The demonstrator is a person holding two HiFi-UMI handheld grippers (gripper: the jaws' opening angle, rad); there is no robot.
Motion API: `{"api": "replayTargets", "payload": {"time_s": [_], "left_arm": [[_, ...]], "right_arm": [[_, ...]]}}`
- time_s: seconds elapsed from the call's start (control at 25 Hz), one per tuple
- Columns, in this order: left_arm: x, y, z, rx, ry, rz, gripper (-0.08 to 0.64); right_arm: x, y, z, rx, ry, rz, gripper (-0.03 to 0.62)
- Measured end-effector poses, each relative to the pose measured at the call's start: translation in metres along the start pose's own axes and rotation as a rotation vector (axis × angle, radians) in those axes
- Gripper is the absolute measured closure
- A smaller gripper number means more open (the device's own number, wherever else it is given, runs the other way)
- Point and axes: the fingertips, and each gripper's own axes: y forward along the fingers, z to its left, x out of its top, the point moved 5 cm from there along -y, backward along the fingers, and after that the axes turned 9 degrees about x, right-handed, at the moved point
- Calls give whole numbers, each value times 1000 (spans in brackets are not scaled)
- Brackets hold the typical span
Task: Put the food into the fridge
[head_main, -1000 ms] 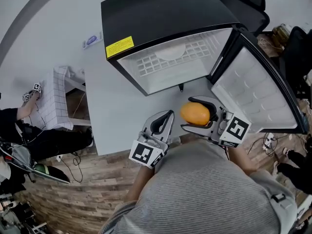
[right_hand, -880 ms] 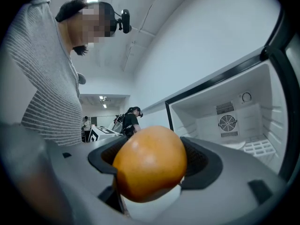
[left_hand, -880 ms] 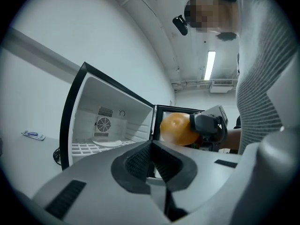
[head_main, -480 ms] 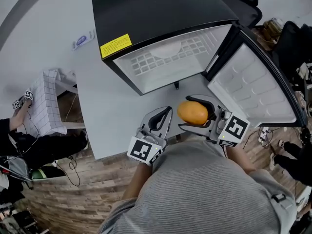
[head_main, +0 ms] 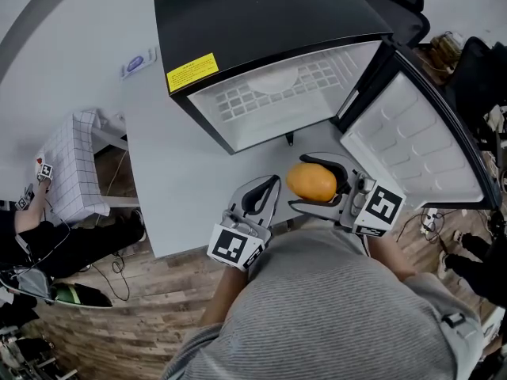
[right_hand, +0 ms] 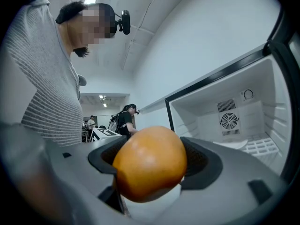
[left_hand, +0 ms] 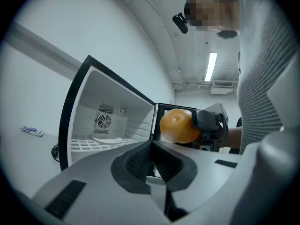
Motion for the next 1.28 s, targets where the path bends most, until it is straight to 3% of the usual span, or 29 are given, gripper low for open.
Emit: {"api": "replayTargets", "payload": {"time_s": [0.36,0.84,1.28], "left_arm": [[-9,-3,5,-8,-30,8,549],[-19,-1,14,-24,-60,-1,549],[-28,22,12,-20,-85,5,549]], "right_arm": [[-3,10,-20,-13,34,5,235],[1,35,-89,-76,3,53,236],[1,50,-174,-208,-80,153,235]]}}
